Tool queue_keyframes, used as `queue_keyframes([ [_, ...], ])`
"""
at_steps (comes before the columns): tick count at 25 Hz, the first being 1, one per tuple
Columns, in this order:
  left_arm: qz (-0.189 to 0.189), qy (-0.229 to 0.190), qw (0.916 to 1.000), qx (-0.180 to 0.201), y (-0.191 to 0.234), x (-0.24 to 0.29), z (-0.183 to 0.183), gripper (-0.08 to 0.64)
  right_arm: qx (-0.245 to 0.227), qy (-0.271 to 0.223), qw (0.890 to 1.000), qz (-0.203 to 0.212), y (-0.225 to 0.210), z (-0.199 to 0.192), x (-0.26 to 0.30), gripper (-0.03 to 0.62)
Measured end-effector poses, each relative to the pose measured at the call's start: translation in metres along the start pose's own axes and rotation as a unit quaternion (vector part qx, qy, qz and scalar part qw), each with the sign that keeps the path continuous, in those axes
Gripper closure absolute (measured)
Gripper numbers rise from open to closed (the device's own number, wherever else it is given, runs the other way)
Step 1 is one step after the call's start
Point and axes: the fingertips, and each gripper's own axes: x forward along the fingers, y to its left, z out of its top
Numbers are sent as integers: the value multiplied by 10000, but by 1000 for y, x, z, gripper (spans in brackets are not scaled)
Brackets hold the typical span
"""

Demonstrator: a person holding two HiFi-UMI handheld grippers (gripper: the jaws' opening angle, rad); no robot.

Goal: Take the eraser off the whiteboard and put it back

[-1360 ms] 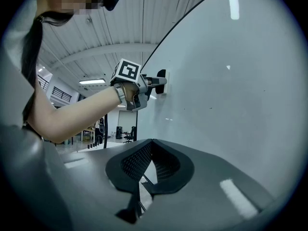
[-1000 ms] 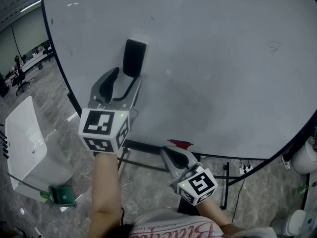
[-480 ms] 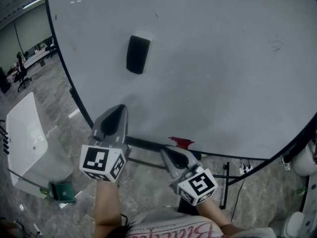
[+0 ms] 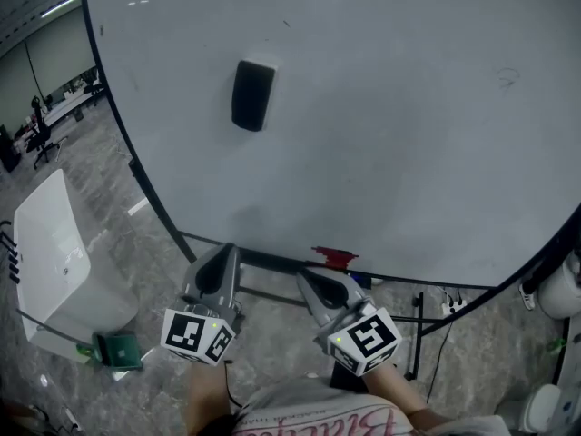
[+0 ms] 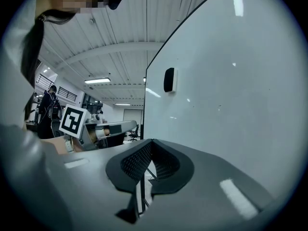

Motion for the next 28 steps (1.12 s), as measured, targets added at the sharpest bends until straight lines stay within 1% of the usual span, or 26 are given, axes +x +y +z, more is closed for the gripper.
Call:
queue_keyframes([
  [4,-148,-11,9998,-90,-13,-14,-15,560,22,37,10000,-54,-1,-3,-1,591],
  [11,-132,-11,9998,-157,-20,-26,-27,560,13,63,9999,-108,-1,-7,-2,592],
  [15,-97,-37,9998,-186,-19,-26,-26,560,-9,116,9999,-99,-1,-9,-2,592],
  [28,-196,-32,9998,-20,-29,-21,-19,560,-164,150,9997,-33,1,-8,-4,592],
])
